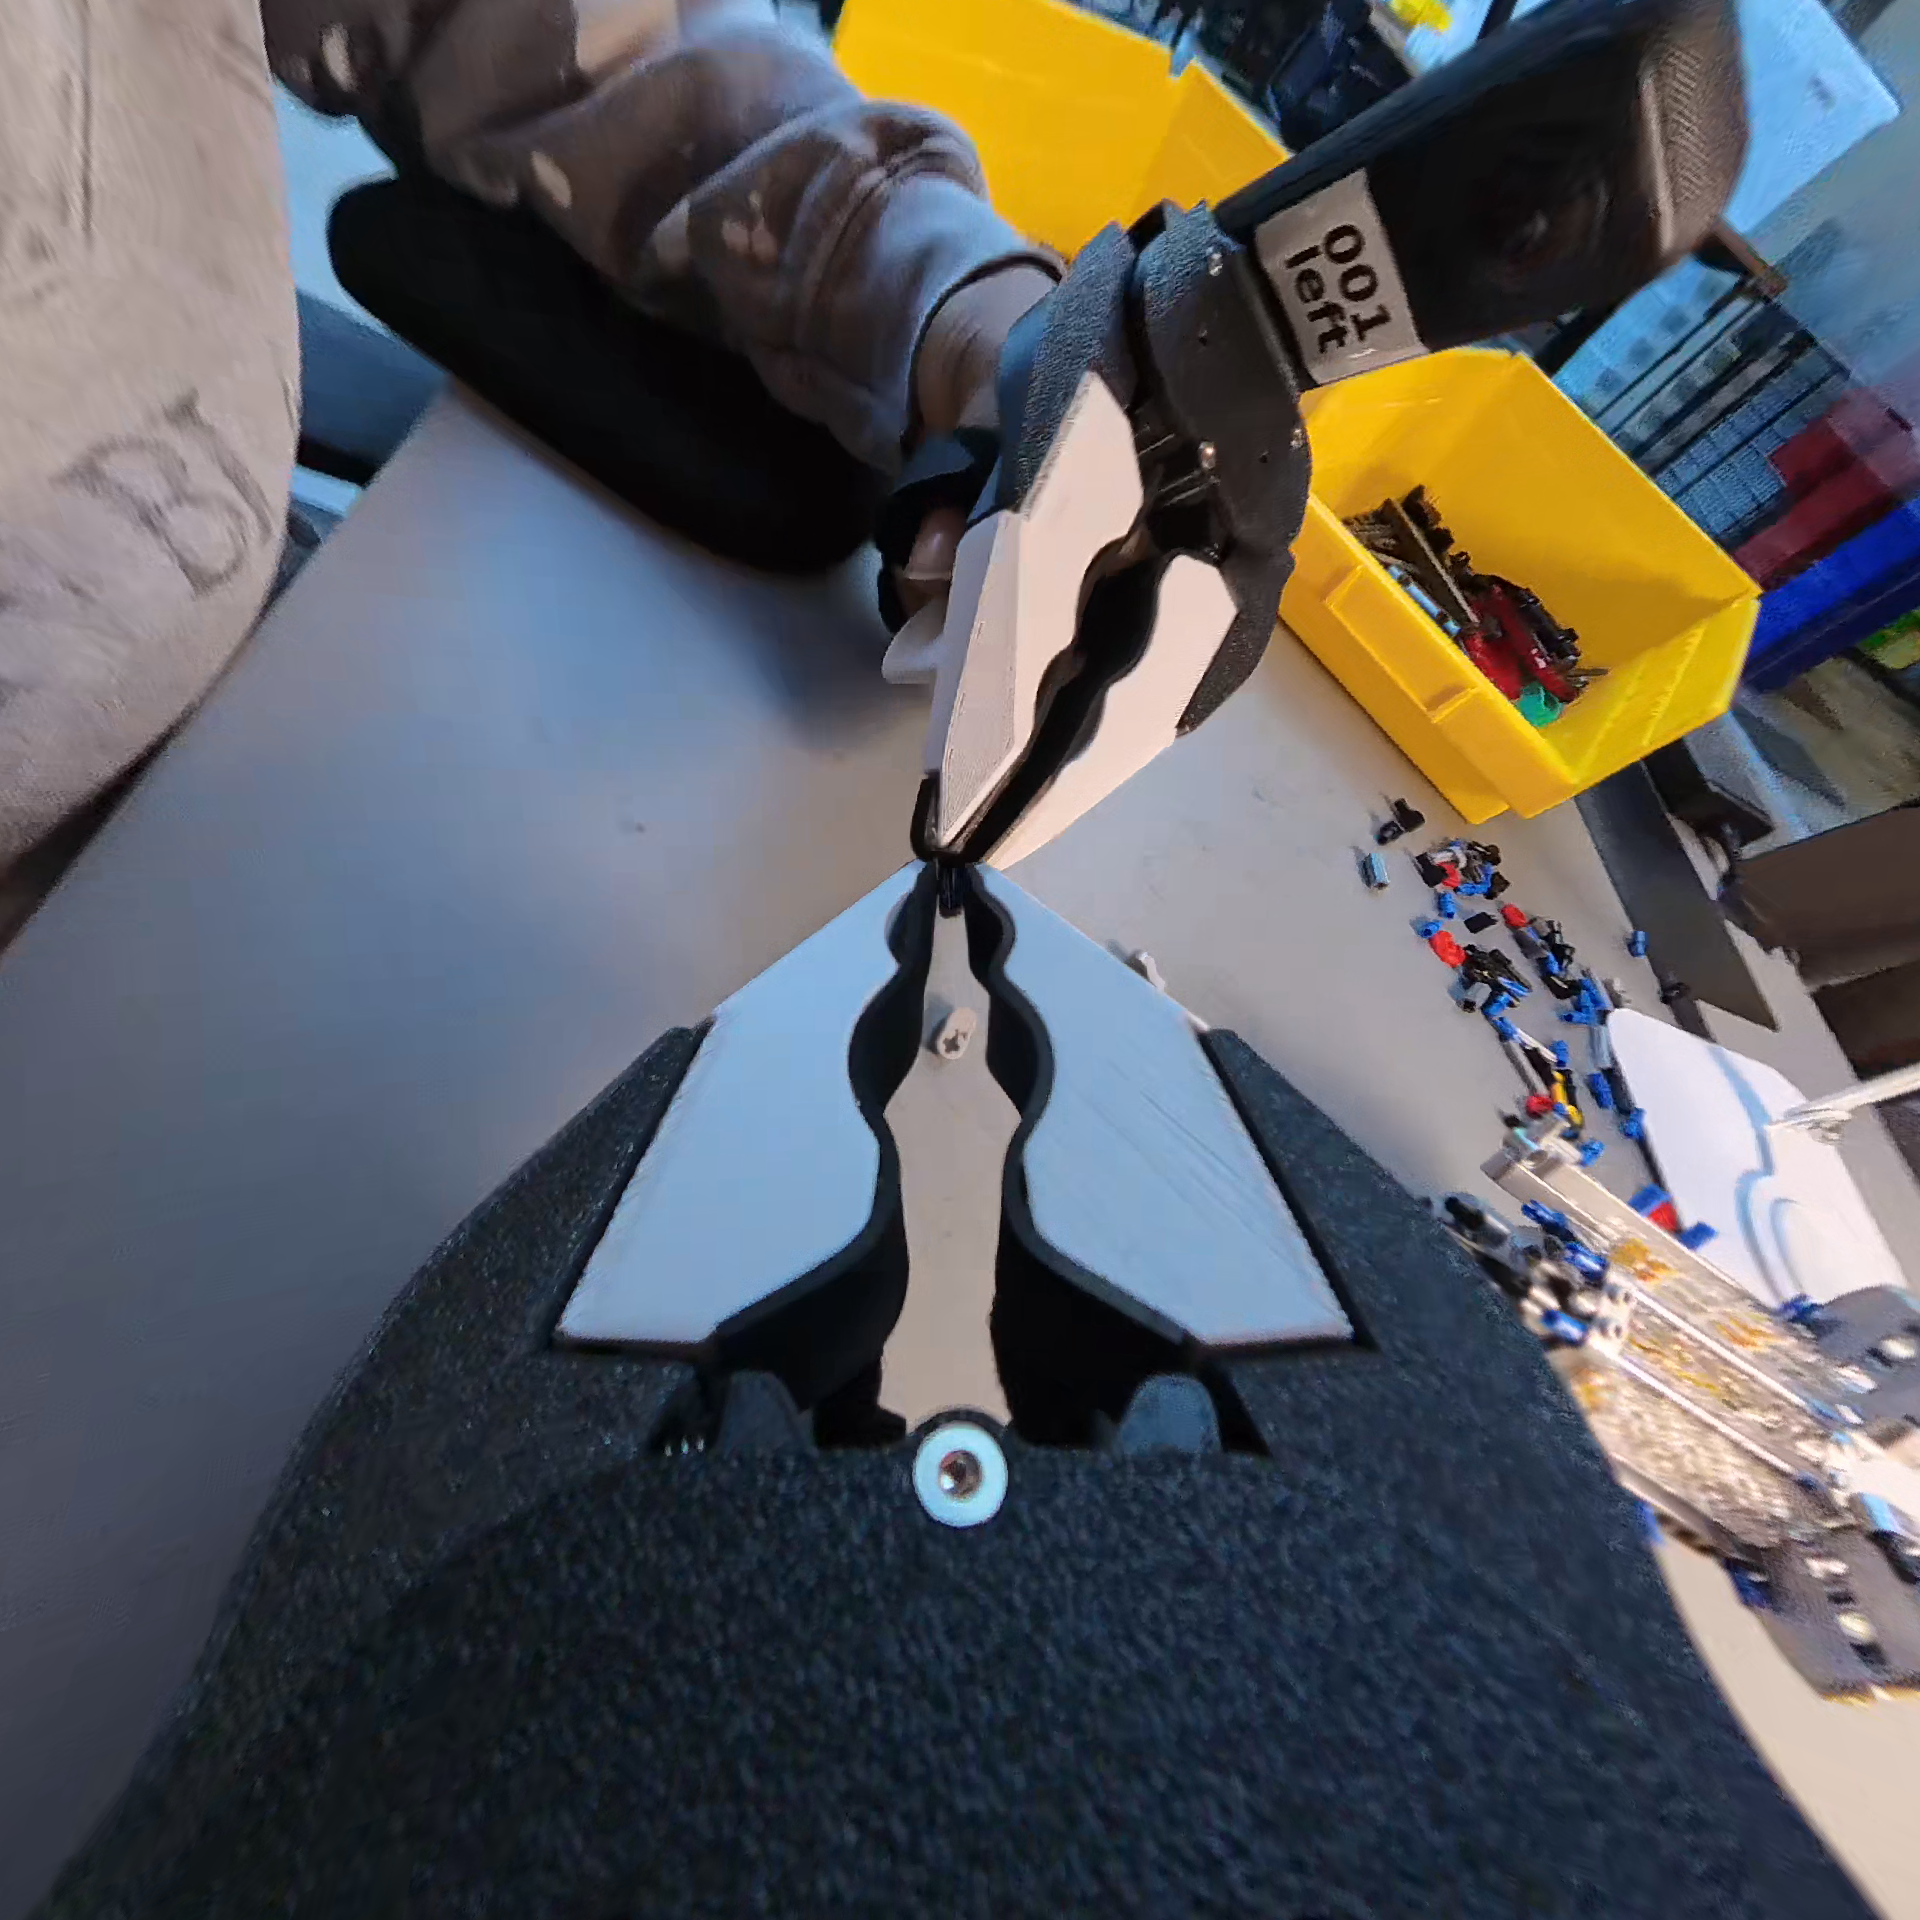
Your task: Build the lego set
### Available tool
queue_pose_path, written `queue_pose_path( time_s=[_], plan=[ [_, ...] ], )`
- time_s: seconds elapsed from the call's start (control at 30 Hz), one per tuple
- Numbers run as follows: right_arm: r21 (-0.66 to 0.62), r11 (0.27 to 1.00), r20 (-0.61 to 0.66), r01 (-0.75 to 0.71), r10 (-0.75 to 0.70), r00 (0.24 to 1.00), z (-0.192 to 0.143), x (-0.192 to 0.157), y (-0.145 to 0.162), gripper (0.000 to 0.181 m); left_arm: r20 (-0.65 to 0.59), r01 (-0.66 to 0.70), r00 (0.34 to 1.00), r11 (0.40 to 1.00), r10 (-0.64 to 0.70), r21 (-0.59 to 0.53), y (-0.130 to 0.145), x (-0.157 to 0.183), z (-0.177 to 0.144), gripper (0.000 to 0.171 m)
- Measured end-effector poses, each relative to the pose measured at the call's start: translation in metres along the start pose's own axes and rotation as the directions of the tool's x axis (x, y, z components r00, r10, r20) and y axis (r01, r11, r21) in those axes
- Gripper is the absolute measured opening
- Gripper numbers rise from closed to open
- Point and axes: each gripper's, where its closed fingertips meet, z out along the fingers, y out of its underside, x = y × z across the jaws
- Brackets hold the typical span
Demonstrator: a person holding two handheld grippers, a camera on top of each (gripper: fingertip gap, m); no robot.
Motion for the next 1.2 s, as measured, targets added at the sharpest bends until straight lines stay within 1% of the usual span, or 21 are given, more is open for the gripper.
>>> queue_pose_path(
  time_s=[0.13, 0.27, 0.4, 0.8, 0.87, 0.9, 0.97, 1.0, 1.07, 1.1, 1.2],
  plan=[
    [0.091, 0.987, 0.024, -0.131, 0.13, 0.991, -0.008, 0.007, -0.008, 0.008, 0.007, -0.061, 0.998, 0.996, 0.061, 0.059, -0.011, 0.004, -0.003, 0.002],
    [0.122, 0.968, 0.055, -0.218, 0.212, 0.976, -0.012, 0.009, -0.009, 0.01, 0.043, -0.111, 0.993, 0.99, 0.108, 0.083, -0.018, 0.004, -0.004, 0.002],
    [0.134, 0.964, 0.048, -0.228, 0.223, 0.974, -0.013, 0.011, -0.011, 0.004, 0.063, -0.136, 0.989, 0.987, 0.13, 0.086, -0.019, 0.004, -0.003, 0.002],
    [0.114, 0.96, 0.058, -0.255, 0.249, 0.967, -0.011, 0.011, -0.009, 0.004, 0.065, -0.132, 0.99, 0.987, 0.126, 0.094, -0.02, 0.003, -0.003, 0.002],
    [0.08, 0.957, 0.052, -0.279, 0.276, 0.96, -0.01, 0.015, -0.003, 0.004, 0.111, -0.138, 0.985, 0.988, 0.13, 0.065, -0.017, -0.003, -0.003, 0.002],
    [0.054, 0.954, 0.051, -0.294, 0.291, 0.955, -0.01, 0.016, 0.002, 0.004, 0.157, -0.161, 0.975, 0.986, 0.155, 0.029, -0.014, -0.01, -0.004, 0.001],
    [-0.038, 0.946, 0.077, -0.323, 0.325, 0.943, -0.007, 0.013, 0.016, 0.004, 0.25, -0.217, 0.94, 0.972, 0.234, -0.094, 0.001, -0.027, -0.007, 0.004],
    [-0.094, 0.944, 0.065, -0.316, 0.323, 0.944, -0.005, 0.014, 0.025, 0.003, 0.278, -0.225, 0.924, 0.961, 0.263, -0.161, 0.011, -0.035, -0.007, 0.006],
    [-0.208, 0.932, 0.081, -0.296, 0.318, 0.945, 0.002, 0.009, 0.04, 0.003, 0.288, -0.216, 0.913, 0.942, 0.288, -0.258, 0.028, -0.044, -0.003, 0.011],
    [-0.256, 0.925, 0.09, -0.281, 0.312, 0.946, 0.005, 0.008, 0.045, 0.003, 0.287, -0.209, 0.912, 0.935, 0.292, -0.287, 0.033, -0.046, -0.001, 0.013],
    [-0.387, 0.894, 0.121, -0.227, 0.293, 0.948, 0.011, 0.006, 0.056, 0.003, 0.298, -0.209, 0.903, 0.922, 0.31, -0.325, 0.036, -0.052, 0.002, 0.014]
  ],
)
